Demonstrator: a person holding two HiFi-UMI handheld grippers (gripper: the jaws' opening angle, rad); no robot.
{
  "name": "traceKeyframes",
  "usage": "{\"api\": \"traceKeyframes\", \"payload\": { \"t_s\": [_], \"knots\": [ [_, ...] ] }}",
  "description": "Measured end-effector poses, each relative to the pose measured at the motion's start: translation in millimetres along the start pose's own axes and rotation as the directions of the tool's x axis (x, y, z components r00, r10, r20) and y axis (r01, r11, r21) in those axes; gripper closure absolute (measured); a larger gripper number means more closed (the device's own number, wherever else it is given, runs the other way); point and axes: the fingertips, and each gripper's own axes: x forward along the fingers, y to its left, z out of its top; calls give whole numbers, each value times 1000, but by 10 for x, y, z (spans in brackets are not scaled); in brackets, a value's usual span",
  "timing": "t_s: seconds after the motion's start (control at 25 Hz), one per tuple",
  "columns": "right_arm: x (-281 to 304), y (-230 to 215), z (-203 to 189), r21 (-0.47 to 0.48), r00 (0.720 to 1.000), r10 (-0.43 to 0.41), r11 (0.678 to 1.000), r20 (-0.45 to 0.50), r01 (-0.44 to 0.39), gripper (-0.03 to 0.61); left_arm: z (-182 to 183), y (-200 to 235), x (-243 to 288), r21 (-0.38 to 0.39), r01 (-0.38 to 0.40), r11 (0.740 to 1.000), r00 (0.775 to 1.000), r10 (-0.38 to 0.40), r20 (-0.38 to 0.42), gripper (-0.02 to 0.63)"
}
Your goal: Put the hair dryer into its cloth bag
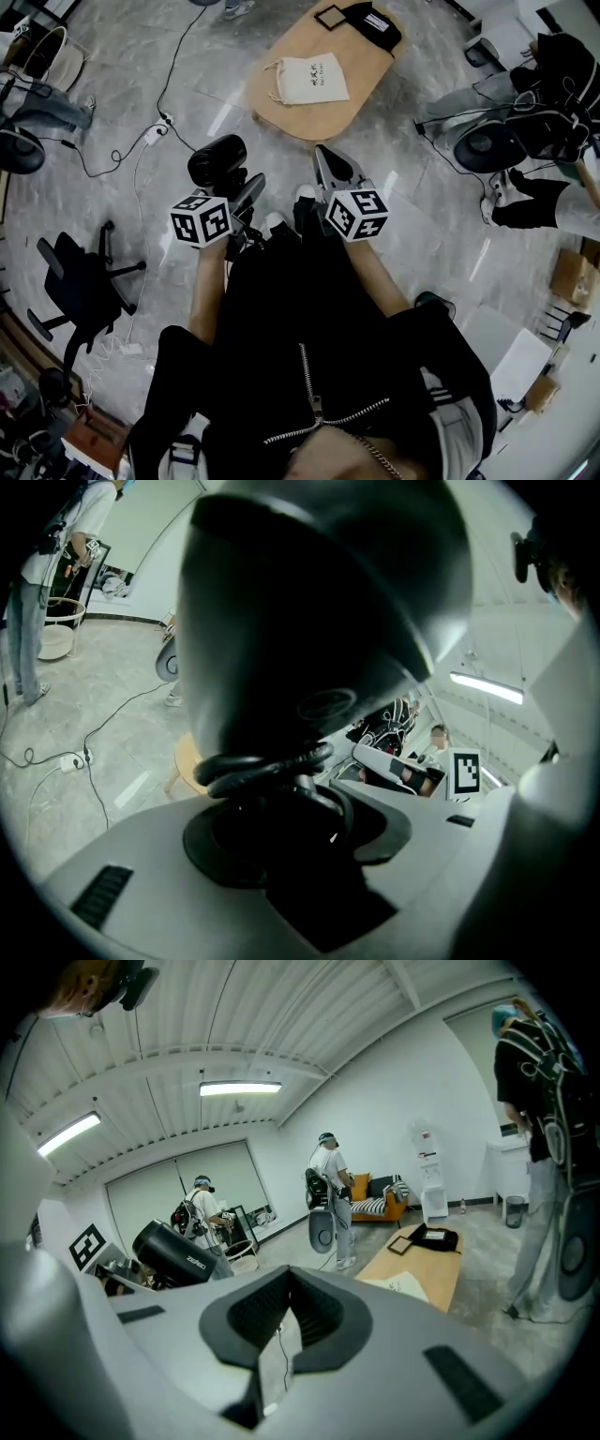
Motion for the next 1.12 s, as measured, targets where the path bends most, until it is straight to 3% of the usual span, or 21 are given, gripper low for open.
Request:
{"api": "traceKeyframes", "payload": {
  "t_s": [0.36,0.72,1.12],
  "knots": [
    [242,-109,10,37,1000,-13,999,-8,13,568,83,139,112,-10,2,1000,1000,-2,-29,397],
    [690,-215,131,63,1000,1,998,-17,0,568,410,402,226,-10,-25,1000,999,25,-31,397],
    [1247,-634,352,98,1000,2,995,-13,0,568,669,642,765,-27,-23,999,996,20,-90,397]
  ]
}}
